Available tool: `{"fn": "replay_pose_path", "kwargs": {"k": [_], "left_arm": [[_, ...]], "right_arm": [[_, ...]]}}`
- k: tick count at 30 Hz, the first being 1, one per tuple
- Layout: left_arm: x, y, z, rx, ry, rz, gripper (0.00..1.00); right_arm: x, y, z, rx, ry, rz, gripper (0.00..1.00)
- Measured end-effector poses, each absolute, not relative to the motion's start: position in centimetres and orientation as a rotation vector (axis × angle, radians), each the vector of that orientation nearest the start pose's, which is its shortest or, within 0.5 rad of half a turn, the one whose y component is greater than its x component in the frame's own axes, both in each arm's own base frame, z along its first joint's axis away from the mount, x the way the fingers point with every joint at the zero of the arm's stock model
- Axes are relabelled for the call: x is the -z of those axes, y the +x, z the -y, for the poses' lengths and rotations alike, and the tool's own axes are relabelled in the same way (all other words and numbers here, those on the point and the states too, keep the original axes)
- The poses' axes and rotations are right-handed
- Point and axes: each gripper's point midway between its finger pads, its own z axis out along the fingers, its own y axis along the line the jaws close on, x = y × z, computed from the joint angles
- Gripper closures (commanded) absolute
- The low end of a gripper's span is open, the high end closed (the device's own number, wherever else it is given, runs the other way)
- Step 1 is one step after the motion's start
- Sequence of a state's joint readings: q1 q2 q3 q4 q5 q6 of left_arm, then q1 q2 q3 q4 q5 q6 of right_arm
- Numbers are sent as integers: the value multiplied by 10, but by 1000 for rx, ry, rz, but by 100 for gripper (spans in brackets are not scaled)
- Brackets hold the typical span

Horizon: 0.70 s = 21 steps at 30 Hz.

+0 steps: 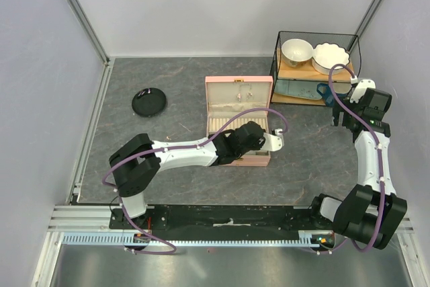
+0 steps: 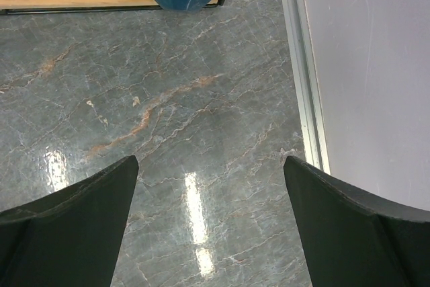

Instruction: Organize the mixed jewelry

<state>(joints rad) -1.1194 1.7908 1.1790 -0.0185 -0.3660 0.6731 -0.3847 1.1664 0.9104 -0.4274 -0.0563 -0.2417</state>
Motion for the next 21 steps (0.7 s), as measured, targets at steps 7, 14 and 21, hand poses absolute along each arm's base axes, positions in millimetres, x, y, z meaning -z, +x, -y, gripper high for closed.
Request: {"fn": "replay_pose_path", "kwargs": {"k": [7,14,21], "left_arm": [[-120,288,394,-150,1550,-1486,99],[-113,290,394,-164,1563,-1486,98],[-108,291,390,-192,1570,-1493,98]], "right_arm": [[-163,312,127,272,135,-2263,2],[-163,311,128,273,136,-2263,2],[-162,311,128,271,137,-2266,2]]}}
